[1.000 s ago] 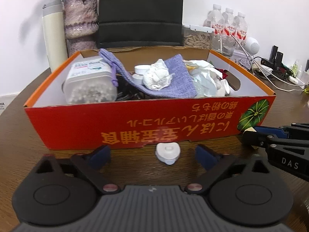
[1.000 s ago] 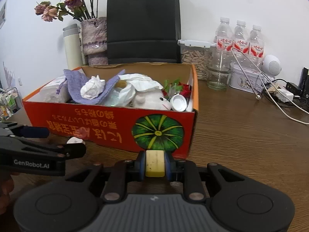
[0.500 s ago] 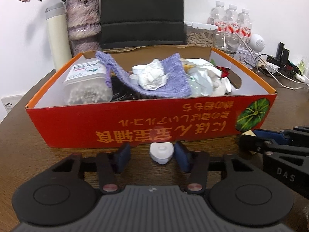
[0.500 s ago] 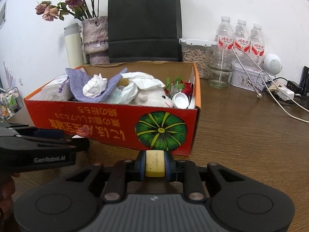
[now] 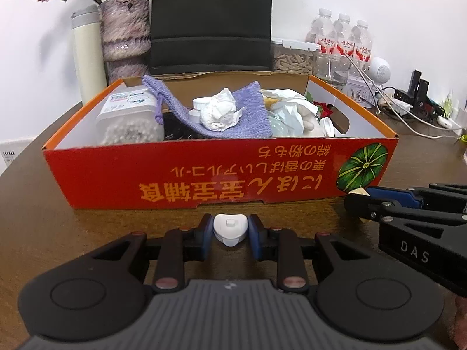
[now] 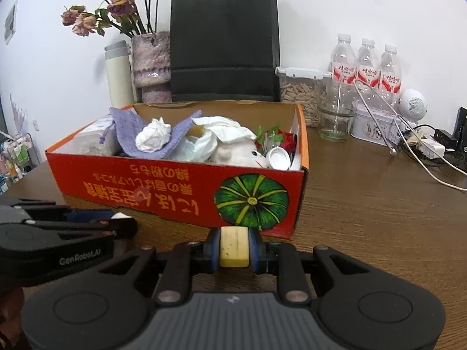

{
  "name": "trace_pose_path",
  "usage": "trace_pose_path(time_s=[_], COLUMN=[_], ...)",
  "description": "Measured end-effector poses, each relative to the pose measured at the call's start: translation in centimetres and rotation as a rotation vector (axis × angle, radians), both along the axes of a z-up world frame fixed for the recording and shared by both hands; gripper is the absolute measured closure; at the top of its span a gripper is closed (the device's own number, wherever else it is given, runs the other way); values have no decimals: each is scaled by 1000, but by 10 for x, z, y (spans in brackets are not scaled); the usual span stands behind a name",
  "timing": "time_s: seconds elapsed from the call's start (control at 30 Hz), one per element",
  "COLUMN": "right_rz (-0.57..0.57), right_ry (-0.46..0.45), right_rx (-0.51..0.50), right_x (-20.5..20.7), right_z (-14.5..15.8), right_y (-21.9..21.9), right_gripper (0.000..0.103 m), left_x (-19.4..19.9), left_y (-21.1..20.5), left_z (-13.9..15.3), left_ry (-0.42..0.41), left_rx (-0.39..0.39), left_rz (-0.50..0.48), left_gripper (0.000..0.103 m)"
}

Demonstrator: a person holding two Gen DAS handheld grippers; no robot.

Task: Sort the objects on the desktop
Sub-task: 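Carry the white cap and yellow block up over the box, then open both tools to release the cap and block into the box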

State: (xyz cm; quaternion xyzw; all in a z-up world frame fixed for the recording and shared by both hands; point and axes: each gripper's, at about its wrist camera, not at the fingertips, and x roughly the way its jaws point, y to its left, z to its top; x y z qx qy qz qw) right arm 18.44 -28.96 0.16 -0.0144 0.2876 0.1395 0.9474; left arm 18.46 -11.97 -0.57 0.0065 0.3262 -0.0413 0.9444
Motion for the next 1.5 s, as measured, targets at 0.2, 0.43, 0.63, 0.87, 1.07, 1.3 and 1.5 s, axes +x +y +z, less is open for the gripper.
trace_pose_path(time_s=[0.2, 0.43, 0.63, 0.87, 1.07, 1.3, 1.5], right_rz=[8, 12, 18, 2, -29, -39, -35], right_ry=[-51, -138, -201, -229, -234, -202, -189], right_rx=[22, 45, 62, 65, 66, 37, 45], right_x=[-14, -26, -20, 6, 34, 68, 83], right_z=[12, 37, 61, 76, 73, 58, 51], right_y=[7, 18, 26, 31, 30, 27, 23], right_gripper=[84, 84, 83, 83, 83, 83, 67], left_x=[-16, -33, -35, -10, 21, 58, 71], left_y=[7, 18, 26, 29, 33, 35, 39], left_z=[10, 39, 71, 89, 82, 65, 57], left_ry=[-39, -127, -239, -301, -301, -280, -290], left_rx=[-20, -44, -51, -59, -53, -23, 17], left_rz=[4, 0, 2, 20, 24, 25, 30], left_gripper=[76, 76, 76, 76, 76, 76, 67])
